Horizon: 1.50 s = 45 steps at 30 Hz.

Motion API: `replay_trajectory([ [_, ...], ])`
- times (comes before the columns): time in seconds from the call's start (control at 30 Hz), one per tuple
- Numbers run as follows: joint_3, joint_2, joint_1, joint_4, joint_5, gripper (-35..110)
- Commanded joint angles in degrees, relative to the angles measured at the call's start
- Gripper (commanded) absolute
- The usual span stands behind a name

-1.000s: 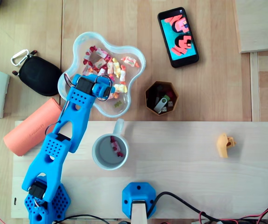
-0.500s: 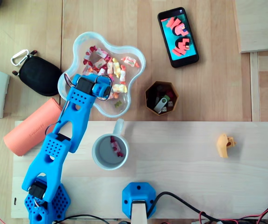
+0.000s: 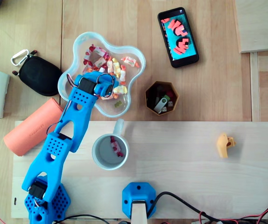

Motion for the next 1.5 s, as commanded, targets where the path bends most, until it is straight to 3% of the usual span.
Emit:
replay_trajectory([
  [0.0, -1.0, 1.9, 0.0, 0.4, 0.4, 20],
  [0.13, -1.0, 2.0, 0.0, 0.4, 0.0, 17],
  [0.43, -1.1, 2.1, 0.0, 0.4, 0.0, -4],
  [0.63, -2.1, 5.2, 0.0, 0.7, -0.1, -4],
  [0.9, -1.4, 26.7, 0.1, 18.3, -0.1, -4],
  [1.2, -0.7, 39.8, 2.0, 18.5, -16.3, -4],
  [1.47, 15.6, 45.2, 9.7, 18.5, -20.2, -4],
])
